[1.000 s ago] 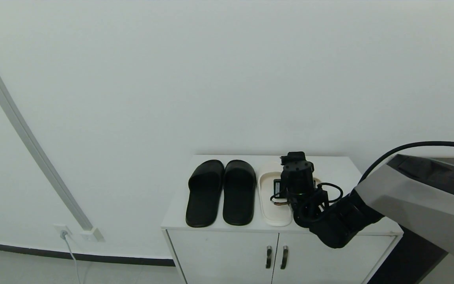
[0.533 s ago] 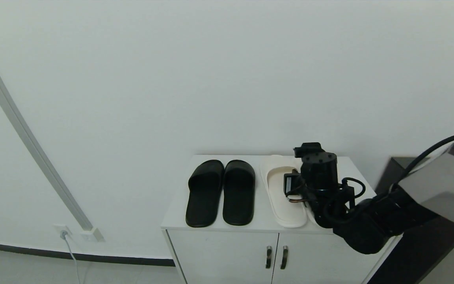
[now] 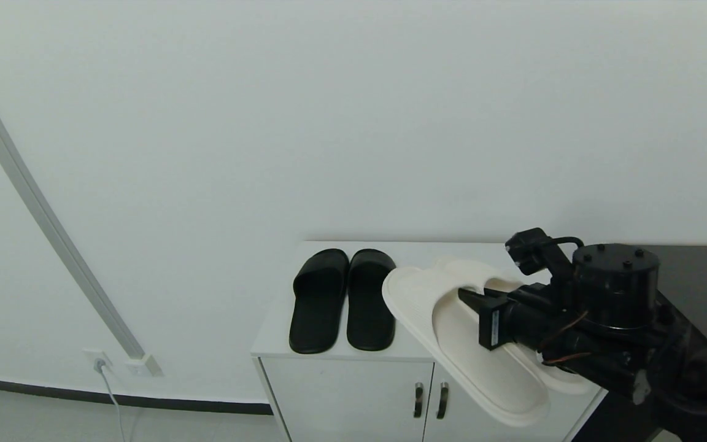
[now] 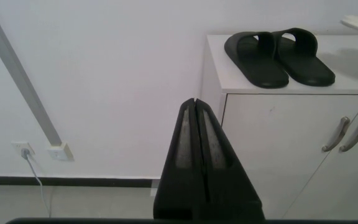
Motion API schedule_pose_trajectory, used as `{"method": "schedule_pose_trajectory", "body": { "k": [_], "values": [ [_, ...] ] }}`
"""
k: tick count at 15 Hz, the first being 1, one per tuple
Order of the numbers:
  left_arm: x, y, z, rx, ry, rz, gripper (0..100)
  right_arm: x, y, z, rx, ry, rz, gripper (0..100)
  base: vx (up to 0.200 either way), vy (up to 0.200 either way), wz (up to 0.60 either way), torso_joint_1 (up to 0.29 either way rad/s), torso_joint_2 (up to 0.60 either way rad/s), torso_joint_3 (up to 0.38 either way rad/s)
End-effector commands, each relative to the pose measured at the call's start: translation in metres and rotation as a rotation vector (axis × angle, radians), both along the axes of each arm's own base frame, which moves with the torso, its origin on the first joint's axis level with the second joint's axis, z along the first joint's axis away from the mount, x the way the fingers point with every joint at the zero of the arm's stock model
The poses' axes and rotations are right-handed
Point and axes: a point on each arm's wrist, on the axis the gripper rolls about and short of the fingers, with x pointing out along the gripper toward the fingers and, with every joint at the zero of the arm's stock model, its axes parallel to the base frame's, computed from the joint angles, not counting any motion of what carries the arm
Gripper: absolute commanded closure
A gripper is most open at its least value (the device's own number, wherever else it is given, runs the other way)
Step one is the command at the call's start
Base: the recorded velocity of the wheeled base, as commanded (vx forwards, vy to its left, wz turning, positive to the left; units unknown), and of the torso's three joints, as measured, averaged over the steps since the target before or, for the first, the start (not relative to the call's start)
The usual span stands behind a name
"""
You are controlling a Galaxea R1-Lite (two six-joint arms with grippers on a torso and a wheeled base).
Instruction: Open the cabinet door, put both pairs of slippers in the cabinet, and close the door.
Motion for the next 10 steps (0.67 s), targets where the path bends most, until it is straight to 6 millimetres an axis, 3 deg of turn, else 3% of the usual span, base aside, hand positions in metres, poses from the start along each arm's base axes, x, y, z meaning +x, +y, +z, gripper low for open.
{"method": "schedule_pose_trajectory", "body": {
  "k": [1, 5, 10],
  "values": [
    [0.000, 0.000, 0.000, 0.000, 0.001, 0.001, 100, -0.021, -0.007, 0.013, 0.025, -0.029, 0.049, 100, 0.000, 0.000, 0.00, 0.000, 0.00, 0.000],
    [0.000, 0.000, 0.000, -0.001, 0.001, 0.001, 100, -0.031, -0.003, 0.011, 0.009, -0.020, 0.087, 100, 0.000, 0.000, 0.00, 0.000, 0.00, 0.000],
    [0.000, 0.000, 0.000, -0.001, 0.001, 0.001, 100, -0.034, -0.005, 0.006, -0.019, -0.016, 0.093, 100, -0.200, 0.000, 0.00, 0.005, 0.00, 0.003]
  ]
}}
